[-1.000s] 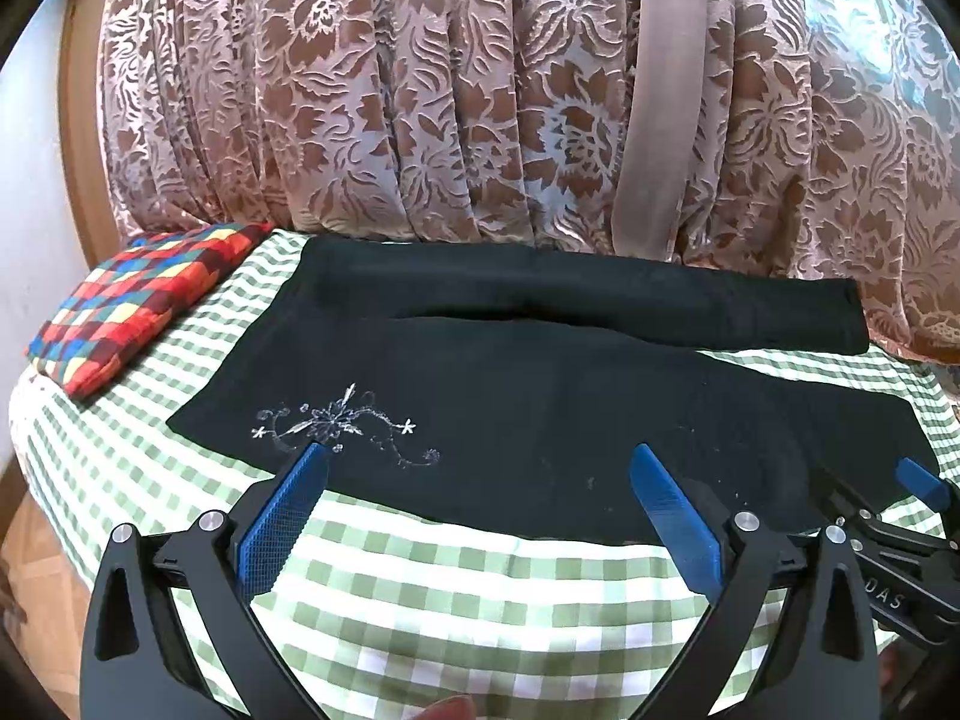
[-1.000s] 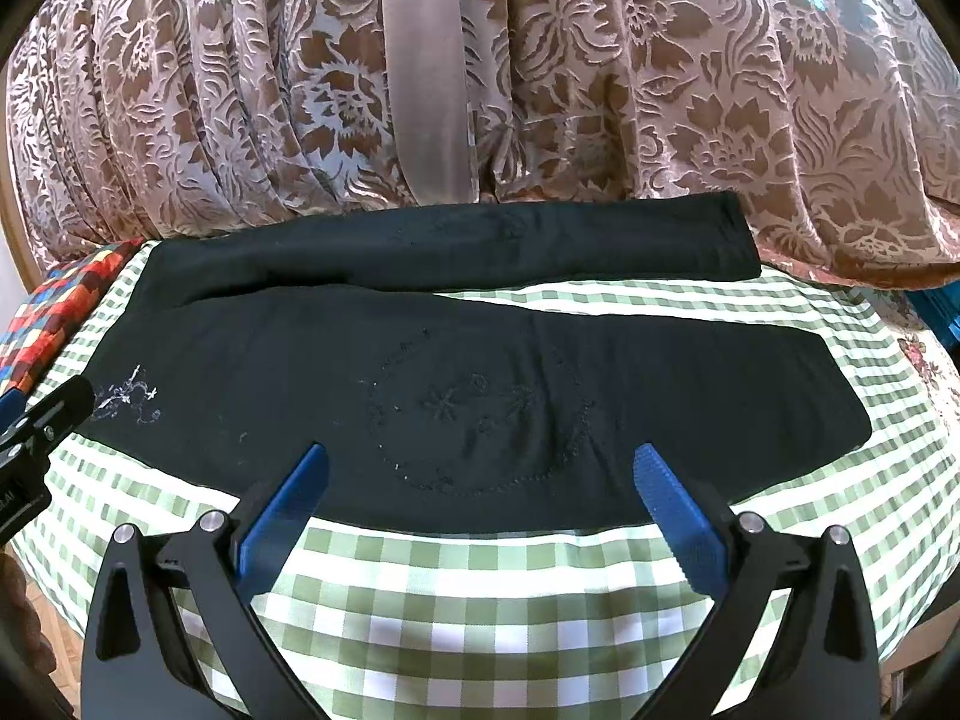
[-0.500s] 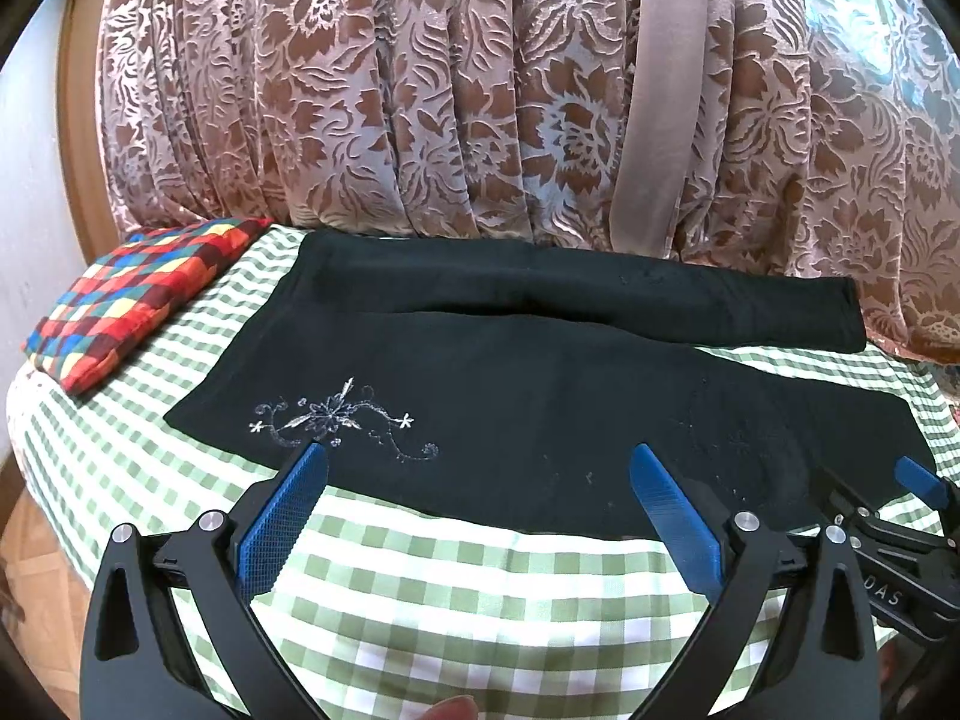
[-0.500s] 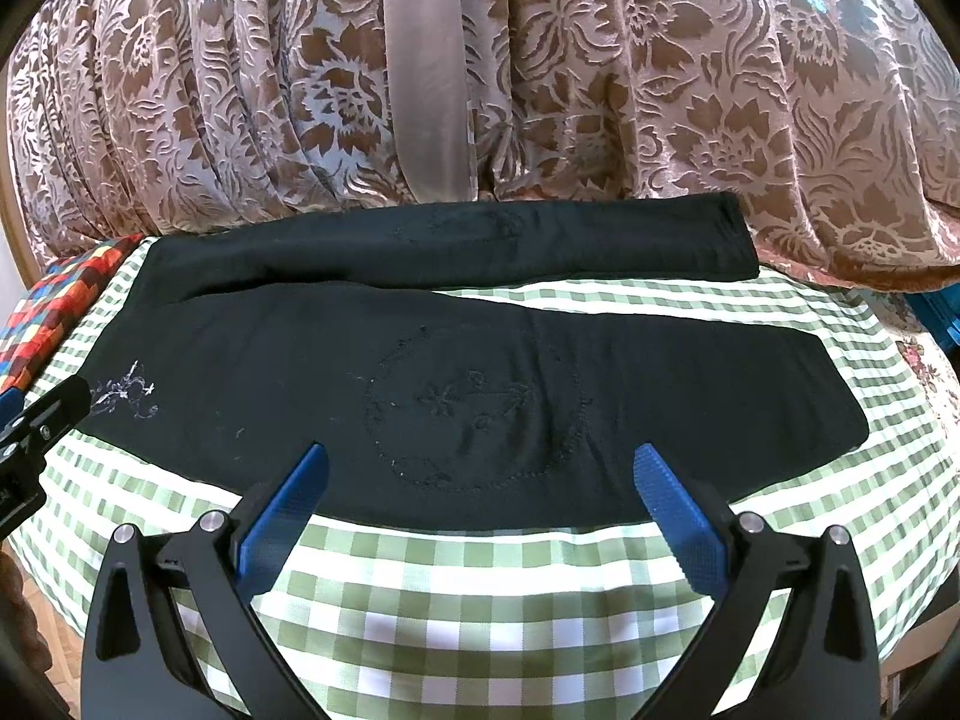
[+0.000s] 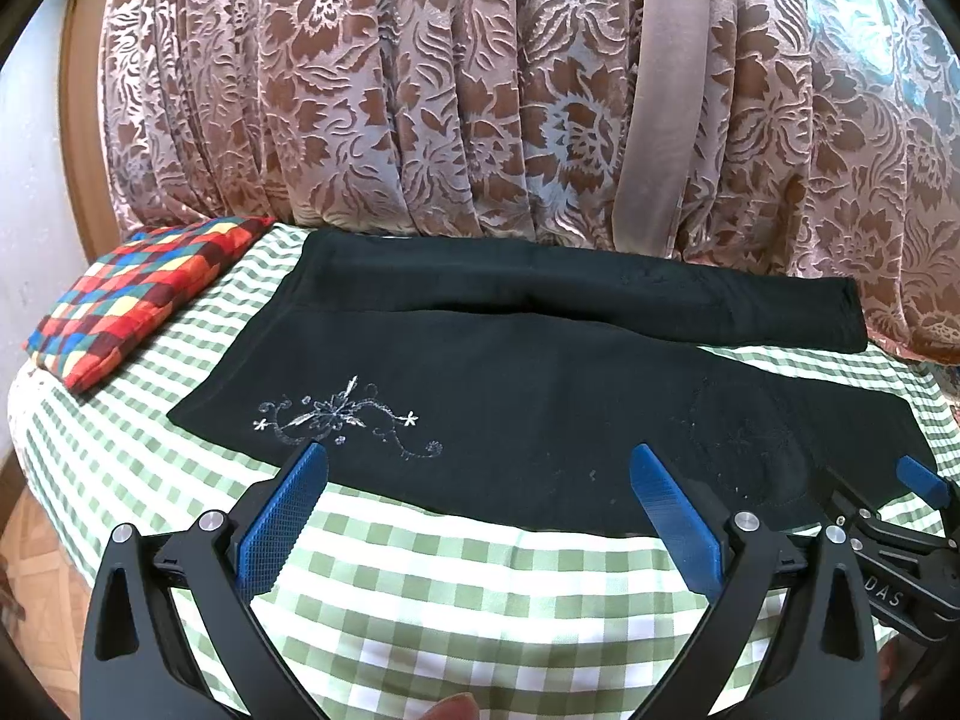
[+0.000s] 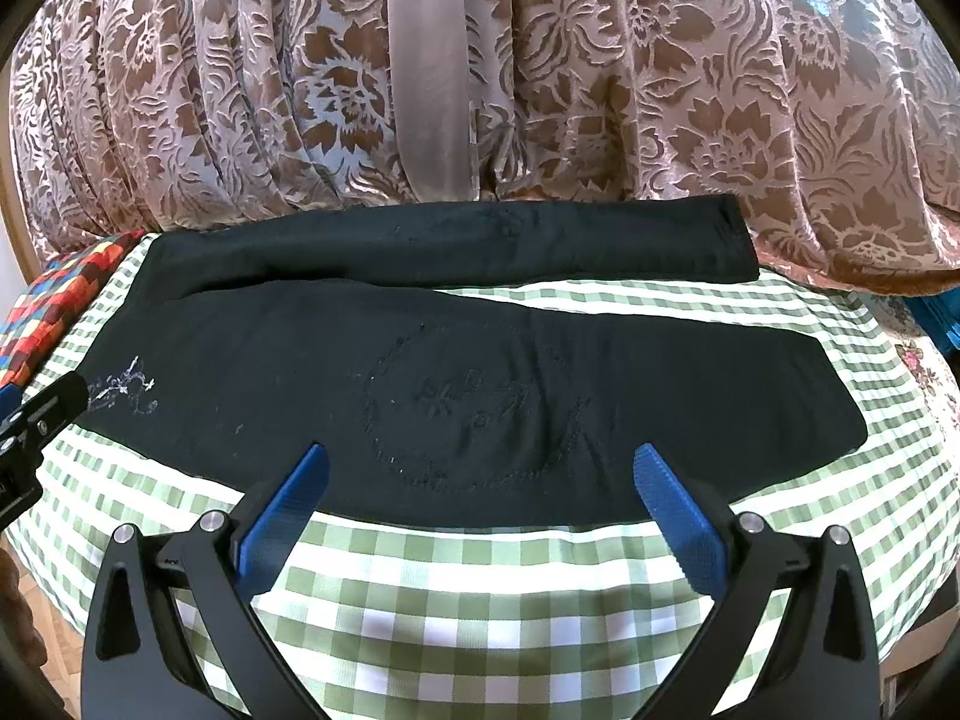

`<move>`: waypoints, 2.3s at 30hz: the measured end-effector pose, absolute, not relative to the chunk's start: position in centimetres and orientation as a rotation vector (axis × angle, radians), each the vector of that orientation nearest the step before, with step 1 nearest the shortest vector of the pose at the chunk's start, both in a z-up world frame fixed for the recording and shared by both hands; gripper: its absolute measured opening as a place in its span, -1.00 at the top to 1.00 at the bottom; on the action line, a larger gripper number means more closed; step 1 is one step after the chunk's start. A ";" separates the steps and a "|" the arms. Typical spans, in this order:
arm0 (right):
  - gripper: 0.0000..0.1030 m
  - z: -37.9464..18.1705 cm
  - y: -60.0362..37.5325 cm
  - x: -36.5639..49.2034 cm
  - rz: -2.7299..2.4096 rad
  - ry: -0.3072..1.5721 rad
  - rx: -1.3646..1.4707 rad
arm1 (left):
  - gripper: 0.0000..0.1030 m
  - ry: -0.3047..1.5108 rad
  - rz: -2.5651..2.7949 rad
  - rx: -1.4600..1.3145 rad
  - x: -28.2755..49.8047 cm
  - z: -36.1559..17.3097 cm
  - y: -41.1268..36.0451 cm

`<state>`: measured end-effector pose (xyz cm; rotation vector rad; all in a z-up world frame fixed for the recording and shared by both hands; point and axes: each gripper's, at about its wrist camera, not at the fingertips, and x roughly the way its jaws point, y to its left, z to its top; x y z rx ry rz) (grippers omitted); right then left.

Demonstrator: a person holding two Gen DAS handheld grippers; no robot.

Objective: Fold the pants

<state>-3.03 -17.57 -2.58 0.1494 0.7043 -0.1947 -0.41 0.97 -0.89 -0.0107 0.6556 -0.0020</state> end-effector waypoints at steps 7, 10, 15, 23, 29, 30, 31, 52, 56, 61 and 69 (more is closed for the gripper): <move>-0.97 -3.1 -17.5 -3.0 -0.189 0.718 0.153 | -0.94 0.666 -0.001 -0.011 -0.3 -1.2 1.2; -0.97 -3.5 -18.0 -2.9 -0.162 0.727 0.184 | -0.94 0.691 -0.020 -0.022 0.0 -1.8 1.5; -0.97 -4.5 -19.2 -2.8 -0.092 0.778 0.264 | -0.94 0.778 -0.122 -0.164 1.0 -3.6 3.3; -0.97 -5.8 -22.0 -3.5 -0.062 0.799 0.353 | -0.94 0.841 -0.072 -0.266 2.3 -6.0 8.0; -0.97 -7.1 -26.3 -4.8 -0.041 0.814 0.505 | -0.94 0.895 0.002 -0.400 4.0 -7.5 14.9; -0.97 -7.3 -27.2 -5.0 -0.040 0.816 0.540 | -0.94 0.896 0.007 -0.425 4.3 -7.6 15.8; -0.97 -7.6 -28.3 -5.4 -0.046 0.819 0.584 | -0.94 0.894 0.015 -0.461 4.6 -7.8 17.0; -0.97 -9.6 -33.1 -5.4 -0.042 0.866 0.851 | 0.50 0.887 0.152 -0.635 9.9 -10.2 24.4; -0.97 -10.1 -33.9 -4.4 -0.020 0.849 0.943 | 0.88 0.863 0.151 -0.642 10.1 -10.0 24.7; -0.47 -10.4 -34.4 -2.3 -0.060 0.857 0.919 | 0.90 0.846 0.156 -0.610 10.0 -9.1 24.3; 0.83 -10.4 -35.2 -3.2 -0.103 0.872 0.840 | 0.90 0.822 0.150 -0.587 8.2 -8.0 24.5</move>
